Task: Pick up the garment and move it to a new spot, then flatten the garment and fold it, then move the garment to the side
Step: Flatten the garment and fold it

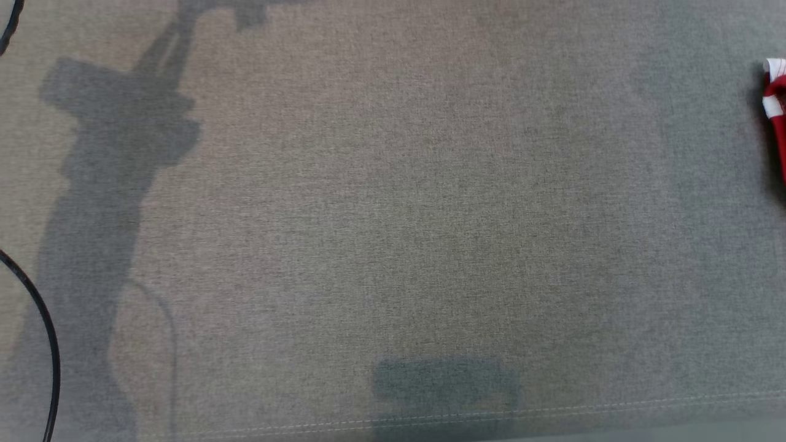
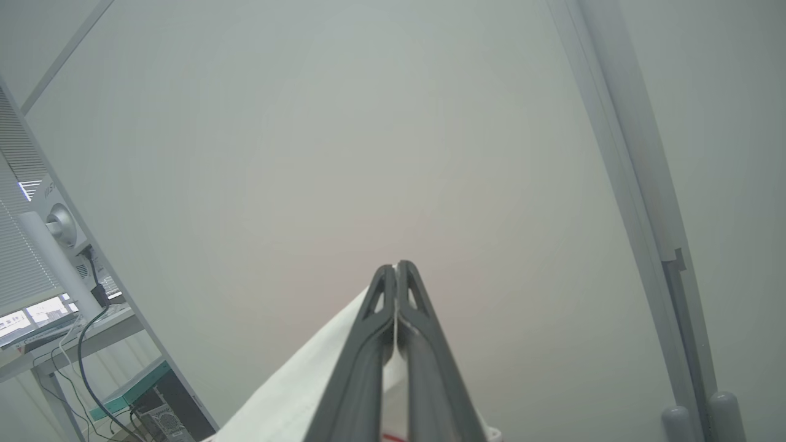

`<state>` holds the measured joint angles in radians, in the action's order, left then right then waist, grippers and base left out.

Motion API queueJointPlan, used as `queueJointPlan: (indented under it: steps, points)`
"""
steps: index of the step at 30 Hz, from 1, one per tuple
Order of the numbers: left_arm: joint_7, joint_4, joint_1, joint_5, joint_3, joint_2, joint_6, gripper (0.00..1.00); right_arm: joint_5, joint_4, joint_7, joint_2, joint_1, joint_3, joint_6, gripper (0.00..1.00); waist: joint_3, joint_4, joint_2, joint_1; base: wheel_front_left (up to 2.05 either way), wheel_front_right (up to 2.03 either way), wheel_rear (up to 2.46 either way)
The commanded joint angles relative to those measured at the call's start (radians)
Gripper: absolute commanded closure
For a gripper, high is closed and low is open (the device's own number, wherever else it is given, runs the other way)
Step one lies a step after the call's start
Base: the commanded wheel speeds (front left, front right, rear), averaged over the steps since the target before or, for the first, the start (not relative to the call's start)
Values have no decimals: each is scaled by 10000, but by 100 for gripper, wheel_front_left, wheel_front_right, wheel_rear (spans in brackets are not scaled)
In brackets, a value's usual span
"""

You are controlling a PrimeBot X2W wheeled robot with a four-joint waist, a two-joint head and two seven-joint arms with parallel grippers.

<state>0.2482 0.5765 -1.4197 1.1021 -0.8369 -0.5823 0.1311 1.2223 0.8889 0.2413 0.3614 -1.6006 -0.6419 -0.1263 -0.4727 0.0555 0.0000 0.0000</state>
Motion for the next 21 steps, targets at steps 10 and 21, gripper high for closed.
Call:
queueJointPlan:
  steps: [10,21]
  points:
    - [132,14,4264,298,623,-273,-5,100,2304,-3184,-1910,1766,4866,-824,-44,100,370,257,0,0,0,0,0]
    - [134,-526,8163,-751,2315,943,-5,100,3470,-4880,-2190,2999,8872,-1345,-44,100,2051,-66,0,0,0,0,0]
